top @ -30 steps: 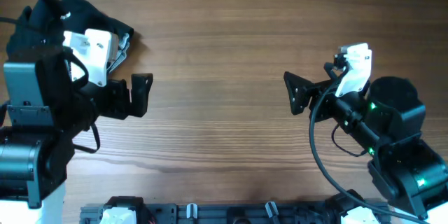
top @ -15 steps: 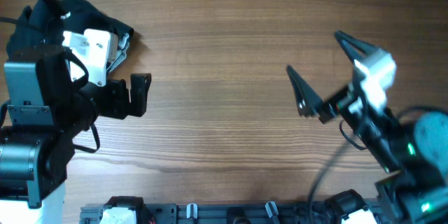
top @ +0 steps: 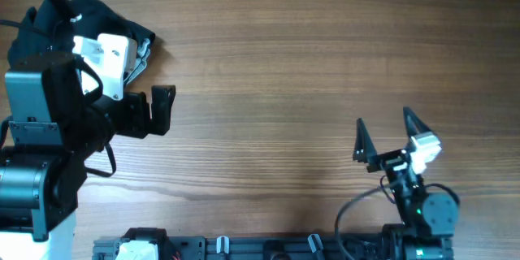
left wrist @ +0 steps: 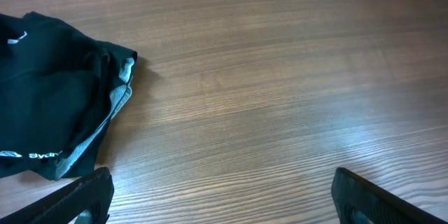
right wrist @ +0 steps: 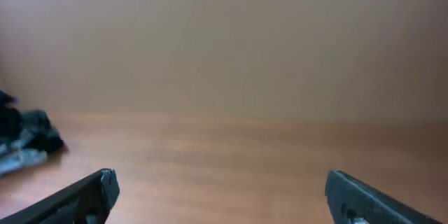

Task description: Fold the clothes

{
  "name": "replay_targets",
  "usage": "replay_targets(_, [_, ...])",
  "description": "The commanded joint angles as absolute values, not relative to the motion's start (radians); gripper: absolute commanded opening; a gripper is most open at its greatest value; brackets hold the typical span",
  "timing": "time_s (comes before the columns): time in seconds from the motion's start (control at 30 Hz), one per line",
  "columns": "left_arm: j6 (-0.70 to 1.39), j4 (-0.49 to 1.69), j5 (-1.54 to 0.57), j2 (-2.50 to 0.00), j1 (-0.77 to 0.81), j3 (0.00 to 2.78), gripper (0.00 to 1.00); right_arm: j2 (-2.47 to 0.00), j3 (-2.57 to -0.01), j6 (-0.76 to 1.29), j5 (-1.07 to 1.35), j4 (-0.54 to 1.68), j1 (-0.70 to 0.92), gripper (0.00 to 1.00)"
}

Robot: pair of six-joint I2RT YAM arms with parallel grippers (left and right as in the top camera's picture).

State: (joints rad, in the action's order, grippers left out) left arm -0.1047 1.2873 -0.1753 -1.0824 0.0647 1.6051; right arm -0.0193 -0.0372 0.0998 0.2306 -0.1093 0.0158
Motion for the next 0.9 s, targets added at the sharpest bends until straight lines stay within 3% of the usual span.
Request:
replay_targets(0.0, [-0.124,1.285,-0.166,-1.083,0.069,1.605,1.00,-0.003,-0.005,0.133,0.188,-0.088,0.011,1.00])
replay_targets(0.63, [-0.135,1.325,-0.142,-1.056,0.070,1.600,1.00,-0.021,-0.006,0.133,0.188,-0.014,0.011,1.00])
replay_targets(0.73, [-0.120,0.955,-0.190,-0.929,0.068,1.438,1.00,-0.021,-0.006,0.133,0.187,-0.014,0.011,1.00])
replay_targets(0.87, [0.018,0.364,-0.194,-0.607,0.006,0.871,1.00,-0.021,-0.006,0.133,0.187,-0.014,0.011,1.00])
